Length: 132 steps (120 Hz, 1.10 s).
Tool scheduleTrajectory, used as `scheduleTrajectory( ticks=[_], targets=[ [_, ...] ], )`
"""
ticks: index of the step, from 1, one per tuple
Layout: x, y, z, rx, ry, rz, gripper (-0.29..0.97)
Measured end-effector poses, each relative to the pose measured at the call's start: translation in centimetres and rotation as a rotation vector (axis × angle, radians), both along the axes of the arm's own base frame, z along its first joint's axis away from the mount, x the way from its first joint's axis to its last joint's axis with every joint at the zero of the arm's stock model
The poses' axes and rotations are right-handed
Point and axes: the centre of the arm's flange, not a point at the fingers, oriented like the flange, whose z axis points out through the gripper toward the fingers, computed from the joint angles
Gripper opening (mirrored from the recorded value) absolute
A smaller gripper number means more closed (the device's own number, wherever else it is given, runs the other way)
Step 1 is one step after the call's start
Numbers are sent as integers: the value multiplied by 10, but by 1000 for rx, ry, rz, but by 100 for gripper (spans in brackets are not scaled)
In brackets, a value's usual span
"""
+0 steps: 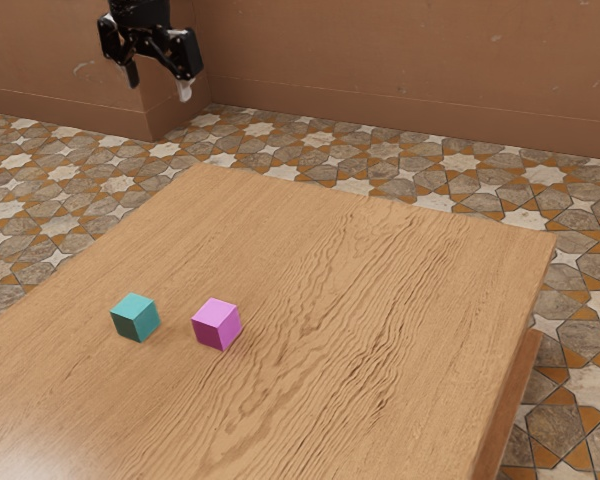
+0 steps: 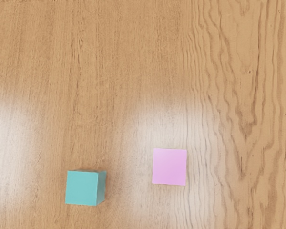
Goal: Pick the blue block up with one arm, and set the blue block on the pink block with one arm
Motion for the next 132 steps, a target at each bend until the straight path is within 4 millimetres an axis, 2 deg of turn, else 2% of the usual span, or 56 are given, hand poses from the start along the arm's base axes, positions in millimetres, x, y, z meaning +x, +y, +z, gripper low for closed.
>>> scheduleTrajectory(
  ticks=[12,20,27,31,37,51,76,88,99,106,121,132],
  targets=[
    [0,-4,-1,7,4,-9,68],
    [-11,-1,6,9,11,0,68],
    [-13,-6,-21,23,78,-5,68],
    [-14,-1,-55,32,143,3,68],
    [-20,14,-99,39,209,25,68],
    [-29,60,-169,10,244,74,68],
    [-27,143,-202,-134,139,152,68],
    [-48,172,-239,-167,141,164,68],
    [-73,191,-261,-177,125,163,68],
    [-79,179,-274,-170,124,113,68],
    [-59,103,-303,-136,142,-112,68],
    [-57,70,-315,-111,145,-230,68]
  ],
)
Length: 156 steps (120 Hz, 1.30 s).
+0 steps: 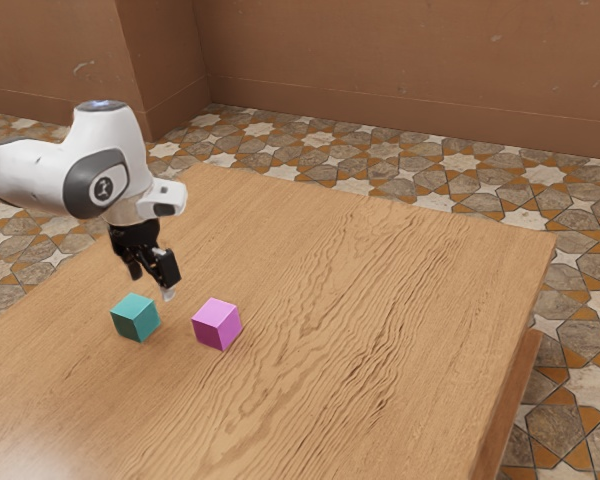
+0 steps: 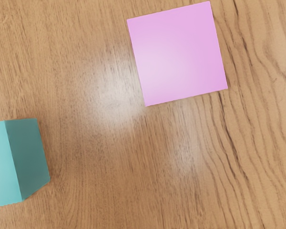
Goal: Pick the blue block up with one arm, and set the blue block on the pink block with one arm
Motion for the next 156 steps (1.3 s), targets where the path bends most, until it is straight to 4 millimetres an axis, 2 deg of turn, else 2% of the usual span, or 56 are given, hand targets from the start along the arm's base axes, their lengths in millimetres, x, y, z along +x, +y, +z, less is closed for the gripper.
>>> scheduleTrajectory(
  ticks=[6,12,32,42,49,72,96,110,132,156],
  targets=[
    [-3,-5,-8,6,1,-36,68],
    [-7,1,-15,10,1,-48,68],
    [-18,58,-22,27,-15,-5,68],
    [-21,75,-23,33,-22,2,68],
    [-23,77,-26,35,-23,-10,68],
    [-29,64,-44,37,-11,-76,68],
    [-27,76,-70,41,11,-77,68],
    [-25,86,-74,45,5,-68,68],
    [-14,115,-78,34,-12,1,68],
    [13,123,-88,3,-21,50,68]
  ],
)
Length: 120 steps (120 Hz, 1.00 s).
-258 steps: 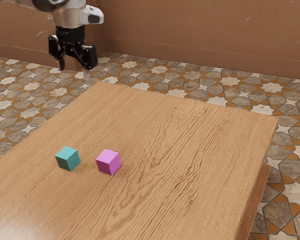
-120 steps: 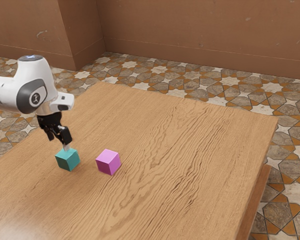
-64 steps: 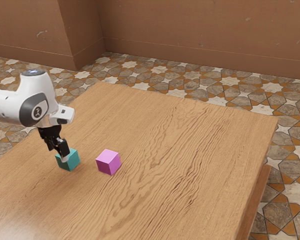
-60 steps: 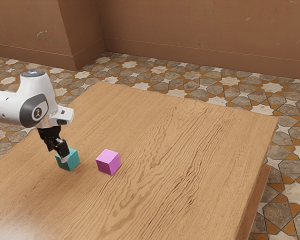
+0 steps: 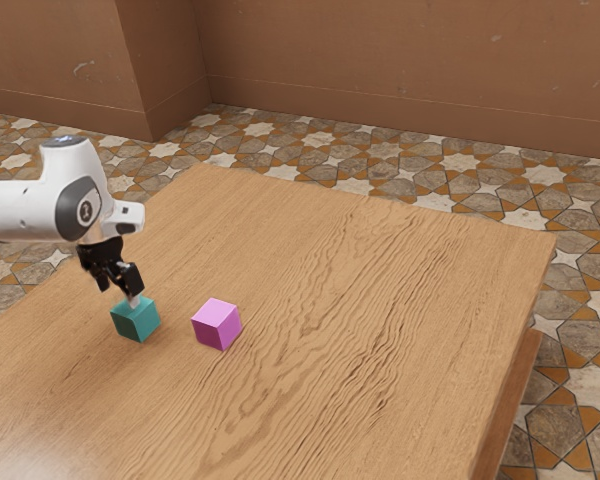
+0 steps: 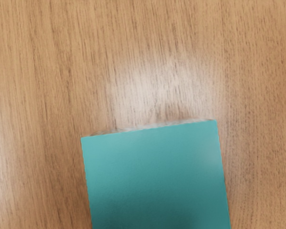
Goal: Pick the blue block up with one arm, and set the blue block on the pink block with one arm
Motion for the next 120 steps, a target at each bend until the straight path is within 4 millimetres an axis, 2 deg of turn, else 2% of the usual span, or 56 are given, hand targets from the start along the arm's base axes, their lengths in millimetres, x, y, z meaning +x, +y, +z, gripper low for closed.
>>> scheduleTrajectory(
  ticks=[15,36,72,120],
  targets=[
    [11,0,-4,-15,6,10,68],
    [8,0,-22,-37,43,23,68],
    [9,-4,-41,-48,73,21,68],
    [18,-2,-43,-40,67,8,68]
  ],
)
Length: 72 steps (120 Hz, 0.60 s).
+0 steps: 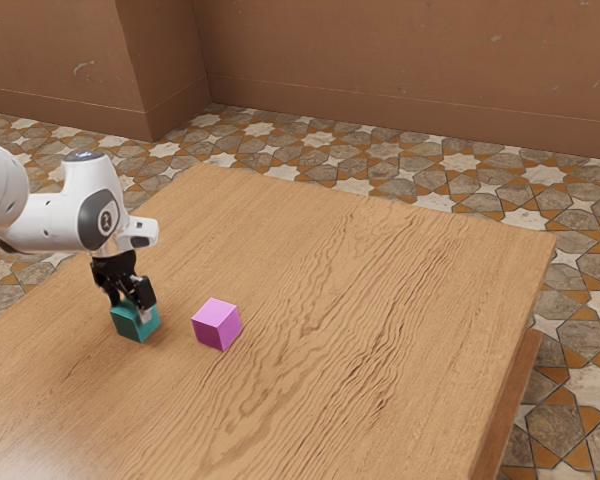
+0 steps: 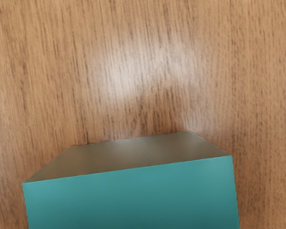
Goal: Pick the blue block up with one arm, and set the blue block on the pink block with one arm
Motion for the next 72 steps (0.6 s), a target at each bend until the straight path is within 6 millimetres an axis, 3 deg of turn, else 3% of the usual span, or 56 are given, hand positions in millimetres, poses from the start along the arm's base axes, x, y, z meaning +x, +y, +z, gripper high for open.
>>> scheduleTrajectory(
  ticks=[60,72],
  targets=[
    [7,0,-16,9,20,-20,68],
    [7,0,-16,8,19,-20,61]
  ],
)
